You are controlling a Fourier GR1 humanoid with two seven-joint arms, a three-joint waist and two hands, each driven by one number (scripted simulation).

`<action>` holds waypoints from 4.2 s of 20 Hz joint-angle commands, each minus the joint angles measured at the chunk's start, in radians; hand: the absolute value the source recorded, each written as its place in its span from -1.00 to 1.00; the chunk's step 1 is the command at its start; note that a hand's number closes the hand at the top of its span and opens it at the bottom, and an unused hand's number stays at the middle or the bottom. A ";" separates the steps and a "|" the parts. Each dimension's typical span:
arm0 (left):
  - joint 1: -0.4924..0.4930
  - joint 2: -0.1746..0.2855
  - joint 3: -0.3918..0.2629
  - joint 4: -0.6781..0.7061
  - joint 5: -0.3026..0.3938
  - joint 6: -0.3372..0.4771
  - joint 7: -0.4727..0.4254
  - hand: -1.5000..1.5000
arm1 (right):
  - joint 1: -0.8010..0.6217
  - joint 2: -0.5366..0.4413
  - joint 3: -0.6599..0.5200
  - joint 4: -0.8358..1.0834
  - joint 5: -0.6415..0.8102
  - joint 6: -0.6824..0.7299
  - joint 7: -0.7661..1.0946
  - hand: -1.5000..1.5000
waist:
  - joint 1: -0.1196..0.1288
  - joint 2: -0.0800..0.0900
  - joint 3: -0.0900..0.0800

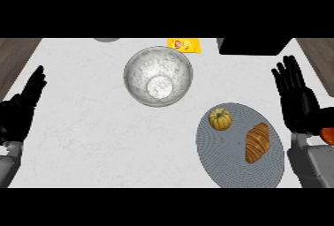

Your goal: Pick the croissant from the placemat and place it in the bowl

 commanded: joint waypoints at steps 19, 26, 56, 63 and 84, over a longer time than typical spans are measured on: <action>0.041 -0.103 0.071 -0.062 0.099 0.015 0.003 0.00 | 0.687 -0.120 0.190 -0.400 0.937 -0.655 0.518 -1.00 | -0.041 0.020 0.020; 0.086 -0.135 0.066 -0.093 0.082 -0.009 -0.034 0.00 | 0.744 -0.179 0.106 -0.780 1.178 -0.389 0.934 -1.00 | -0.009 0.023 0.024; 0.100 -0.172 0.108 -0.140 0.034 -0.050 0.013 0.00 | 0.108 -0.288 0.128 -0.294 0.547 0.461 1.303 -1.00 | 0.007 0.023 0.026; 0.042 -0.220 0.097 -0.093 -0.029 -0.040 0.018 0.00 | 0.090 -0.241 0.227 -0.179 0.825 0.360 1.178 -1.00 | 0.000 0.024 0.027; 0.055 -0.298 0.232 -0.076 -0.109 -0.139 0.003 0.00 | 0.047 -0.001 0.123 0.048 1.019 0.385 1.070 -1.00 | -0.002 0.024 0.027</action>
